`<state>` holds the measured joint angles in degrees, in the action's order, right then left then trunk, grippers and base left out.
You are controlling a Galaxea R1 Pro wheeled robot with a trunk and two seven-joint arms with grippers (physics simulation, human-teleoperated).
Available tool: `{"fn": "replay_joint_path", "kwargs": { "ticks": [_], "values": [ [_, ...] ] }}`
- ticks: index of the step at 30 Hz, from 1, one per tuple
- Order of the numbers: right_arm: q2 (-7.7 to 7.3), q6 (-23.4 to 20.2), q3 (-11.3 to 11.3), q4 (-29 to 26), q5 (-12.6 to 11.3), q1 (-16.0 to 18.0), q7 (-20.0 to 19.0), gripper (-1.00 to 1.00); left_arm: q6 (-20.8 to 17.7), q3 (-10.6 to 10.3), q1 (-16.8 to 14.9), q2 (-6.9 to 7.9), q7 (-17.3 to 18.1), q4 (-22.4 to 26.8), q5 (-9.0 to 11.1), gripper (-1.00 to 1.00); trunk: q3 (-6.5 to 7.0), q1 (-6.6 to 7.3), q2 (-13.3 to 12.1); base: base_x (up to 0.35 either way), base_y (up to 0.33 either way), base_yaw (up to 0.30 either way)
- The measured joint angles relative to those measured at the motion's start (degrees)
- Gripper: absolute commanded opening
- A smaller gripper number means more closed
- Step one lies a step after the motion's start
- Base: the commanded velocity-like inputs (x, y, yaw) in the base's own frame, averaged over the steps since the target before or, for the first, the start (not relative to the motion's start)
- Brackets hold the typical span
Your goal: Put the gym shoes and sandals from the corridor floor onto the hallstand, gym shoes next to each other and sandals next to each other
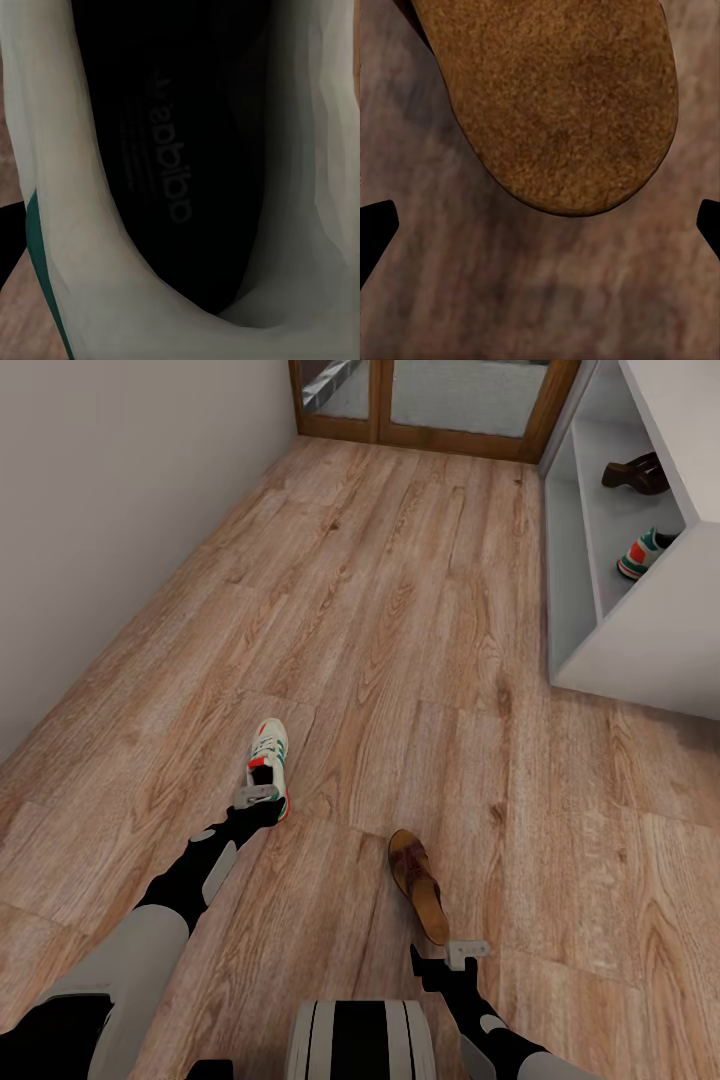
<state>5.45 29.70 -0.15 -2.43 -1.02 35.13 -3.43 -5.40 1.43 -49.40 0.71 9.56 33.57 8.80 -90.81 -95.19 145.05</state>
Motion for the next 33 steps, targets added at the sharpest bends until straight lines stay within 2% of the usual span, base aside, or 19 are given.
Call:
{"fn": "replay_joint_path", "kwargs": {
  "ticks": [11, 32, 33],
  "values": [
    [0.0, 0.0, 0.0, 0.0, 0.0, 0.0, 0.0, 1.0, 0.0, 0.0, 0.0, 0.0, 0.0, 0.0, 0.0, -1.0, 0.0, 0.01, 0.0, 0.129, 0.0, 0.0],
    [0.0, 0.0, 0.0, 0.0, 0.0, 0.0, -0.1, 1.0, 0.0, 0.0, 0.0, 0.0, 0.0, 0.0, 0.0, -1.0, 0.0, 0.0, 0.0, 0.008, 0.0, 0.0],
    [0.0, 0.0, 0.0, 0.0, 0.0, 0.0, -0.1, -1.0, 0.0, 0.0, 0.0, 0.0, 0.0, 0.0, 0.0, -1.0, 0.0, 0.0, 0.0, 0.0, 0.0, 0.0]
  ]
}}
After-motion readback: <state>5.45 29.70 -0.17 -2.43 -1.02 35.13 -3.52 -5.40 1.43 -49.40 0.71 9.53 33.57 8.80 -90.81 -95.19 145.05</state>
